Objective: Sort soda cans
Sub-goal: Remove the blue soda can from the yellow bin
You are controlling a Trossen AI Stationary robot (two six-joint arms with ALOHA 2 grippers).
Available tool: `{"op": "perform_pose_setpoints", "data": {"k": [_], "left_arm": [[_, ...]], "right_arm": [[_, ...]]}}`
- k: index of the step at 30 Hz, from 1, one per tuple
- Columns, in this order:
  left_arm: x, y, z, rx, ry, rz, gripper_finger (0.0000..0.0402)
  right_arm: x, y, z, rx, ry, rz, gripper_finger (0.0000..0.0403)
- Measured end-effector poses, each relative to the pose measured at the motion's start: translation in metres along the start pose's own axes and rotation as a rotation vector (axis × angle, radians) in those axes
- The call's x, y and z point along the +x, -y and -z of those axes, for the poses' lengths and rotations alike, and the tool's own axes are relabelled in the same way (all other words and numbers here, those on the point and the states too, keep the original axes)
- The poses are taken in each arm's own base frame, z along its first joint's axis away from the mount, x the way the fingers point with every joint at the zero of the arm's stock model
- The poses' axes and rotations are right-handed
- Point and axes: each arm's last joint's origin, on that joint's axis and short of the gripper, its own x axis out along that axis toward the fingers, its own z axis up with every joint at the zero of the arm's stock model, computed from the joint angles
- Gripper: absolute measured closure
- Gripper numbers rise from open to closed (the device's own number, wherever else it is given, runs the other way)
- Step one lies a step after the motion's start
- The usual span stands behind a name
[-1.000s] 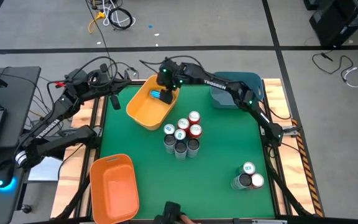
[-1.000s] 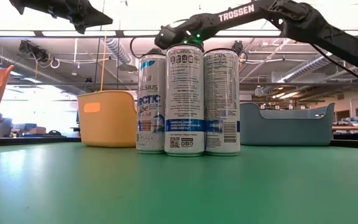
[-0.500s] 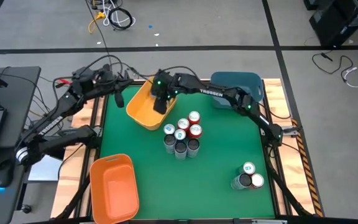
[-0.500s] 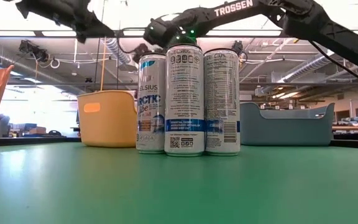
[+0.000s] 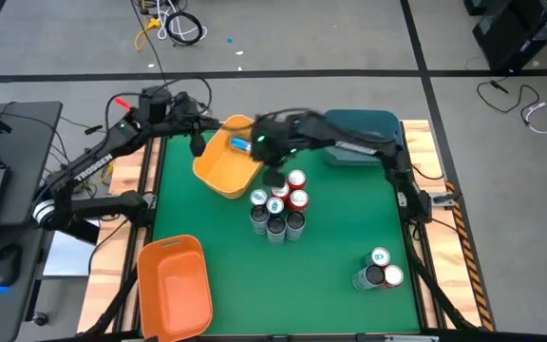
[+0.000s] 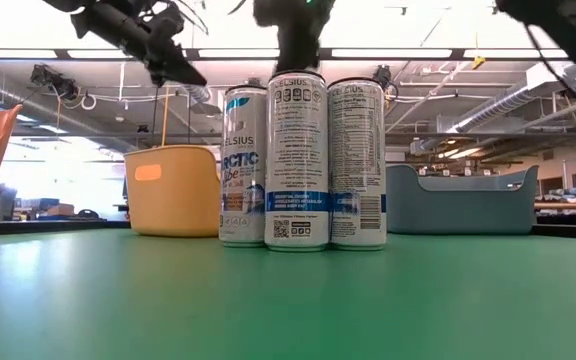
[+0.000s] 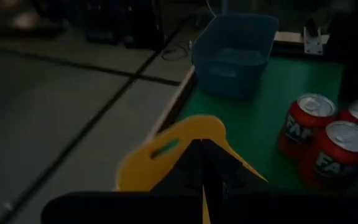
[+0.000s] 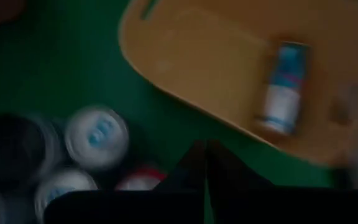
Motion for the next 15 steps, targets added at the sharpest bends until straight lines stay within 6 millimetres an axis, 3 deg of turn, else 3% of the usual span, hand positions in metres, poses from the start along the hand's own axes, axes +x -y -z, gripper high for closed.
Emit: {"op": "perform_pose_setpoints", "data": {"k": [5,7,10,15], "left_arm": [[0.004,-0.005,-0.022,0.157,-0.033,0.032,0.0401],[0.011,-0.005,-0.032,0.225,-0.068,0.080,0.0401],[0.023,-0.006,-0.046,0.324,-0.170,0.166,0.0401],[0.051,-0.015,-0.072,0.411,-0.350,0.295,0.0401]], "right_arm": [[-0.085,0.017,0.016,0.044,0.173,0.096,0.0402],[-0.105,0.020,0.022,0.057,0.246,0.110,0.0403],[-0.111,0.020,0.031,0.053,0.317,0.121,0.0403],[-0.101,0.015,0.056,0.045,0.396,0.103,0.0403]]}}
